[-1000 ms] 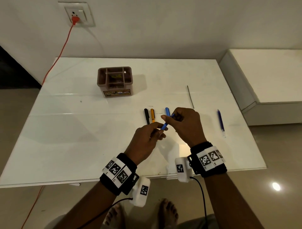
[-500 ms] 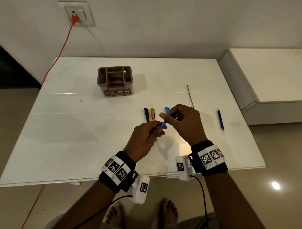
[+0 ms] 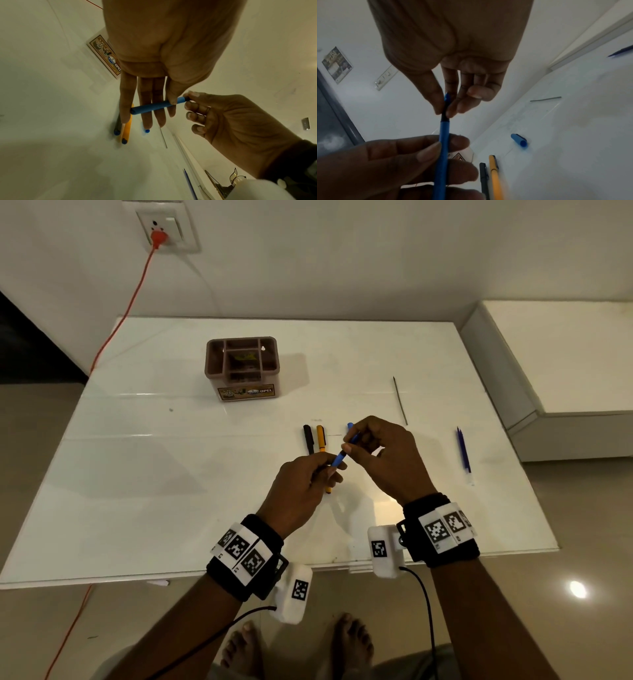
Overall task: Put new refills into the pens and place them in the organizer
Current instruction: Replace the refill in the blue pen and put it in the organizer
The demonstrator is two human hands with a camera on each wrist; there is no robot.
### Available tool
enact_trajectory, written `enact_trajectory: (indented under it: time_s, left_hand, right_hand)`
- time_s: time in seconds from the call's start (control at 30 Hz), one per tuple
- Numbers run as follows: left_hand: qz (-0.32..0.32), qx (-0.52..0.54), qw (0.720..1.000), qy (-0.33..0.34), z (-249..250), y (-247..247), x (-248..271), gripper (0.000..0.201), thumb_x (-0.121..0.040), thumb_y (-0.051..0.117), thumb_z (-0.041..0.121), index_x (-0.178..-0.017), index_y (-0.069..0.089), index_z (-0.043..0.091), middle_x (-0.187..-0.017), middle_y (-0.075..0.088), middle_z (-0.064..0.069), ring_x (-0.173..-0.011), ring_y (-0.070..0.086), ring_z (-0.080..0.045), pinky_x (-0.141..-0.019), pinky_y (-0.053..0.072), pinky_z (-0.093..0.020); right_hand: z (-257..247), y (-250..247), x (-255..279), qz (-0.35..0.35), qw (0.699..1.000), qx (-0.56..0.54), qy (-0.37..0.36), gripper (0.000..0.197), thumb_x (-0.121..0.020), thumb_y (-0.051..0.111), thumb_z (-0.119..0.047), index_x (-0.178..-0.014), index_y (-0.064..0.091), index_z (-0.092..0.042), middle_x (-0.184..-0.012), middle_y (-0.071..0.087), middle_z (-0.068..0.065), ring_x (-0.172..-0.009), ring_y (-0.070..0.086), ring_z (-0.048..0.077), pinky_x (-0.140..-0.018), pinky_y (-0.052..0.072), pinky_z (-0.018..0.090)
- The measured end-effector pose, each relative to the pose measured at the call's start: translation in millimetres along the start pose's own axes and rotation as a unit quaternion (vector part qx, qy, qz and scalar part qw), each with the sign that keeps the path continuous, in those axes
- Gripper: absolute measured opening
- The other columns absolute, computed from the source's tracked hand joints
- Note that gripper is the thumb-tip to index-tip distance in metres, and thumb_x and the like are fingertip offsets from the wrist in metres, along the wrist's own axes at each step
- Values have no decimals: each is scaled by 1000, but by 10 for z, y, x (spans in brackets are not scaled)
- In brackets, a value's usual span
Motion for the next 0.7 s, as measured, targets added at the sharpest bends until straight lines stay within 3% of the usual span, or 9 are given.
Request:
enact_trajectory:
  time_s: [0.1,0.2,0.27,0.37,0.5,0.7]
  left_hand:
    - [-2,-8,1000,5,-3,1,-1,24,-106,51,20,-119,71,16,-102,78,-1,-90,73,-10,-76,51,-3]
    - [0,-7,1000,7,-5,8,-5,25,-106,51,20,-119,72,17,-100,78,0,-86,72,-6,-76,51,-2]
    - [-2,-5,1000,7,-3,9,-11,25,-106,51,19,-119,72,17,-98,77,2,-85,71,-5,-75,52,-5]
    - [-10,-4,1000,8,19,11,-3,25,-106,50,17,-119,72,15,-97,77,2,-84,70,-5,-74,51,-4]
    - [-3,-9,1000,8,31,-22,-3,26,-105,53,18,-120,73,18,-99,79,1,-85,71,-3,-75,49,-2]
    - [28,-30,999,21,76,-104,9,24,-101,61,22,-121,75,22,-92,77,9,-82,70,2,-77,44,2]
  right_hand:
    - [39,-10,-28,9,1000,26,10,21,-86,81,-23,-83,66,-8,-65,66,-4,-60,60,10,-61,44,13]
    - [104,-22,-33,23,996,78,20,35,-88,77,-38,-74,62,-11,-55,50,-9,-53,45,9,-58,39,23]
    - [94,-11,-21,17,996,84,9,31,-88,76,-44,-78,64,-17,-57,54,-9,-54,50,11,-58,42,28]
    - [55,9,-16,-7,1000,25,-1,14,-88,79,-27,-87,69,-17,-67,66,-13,-62,64,7,-63,51,21]
    - [77,23,-30,-25,999,-20,22,14,-89,78,-16,-86,71,-4,-60,64,-11,-51,63,0,-55,47,10]
    - [112,12,-21,-19,994,-79,66,24,-89,78,-20,-85,71,2,-51,63,0,-42,61,13,-40,50,24]
Point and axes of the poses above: each hand's wrist, its own x-axis away from the middle knuckle, its own y-axis out of the palm, z = x × y, the point moved 7 cm from there along -x, towards the middle knuckle
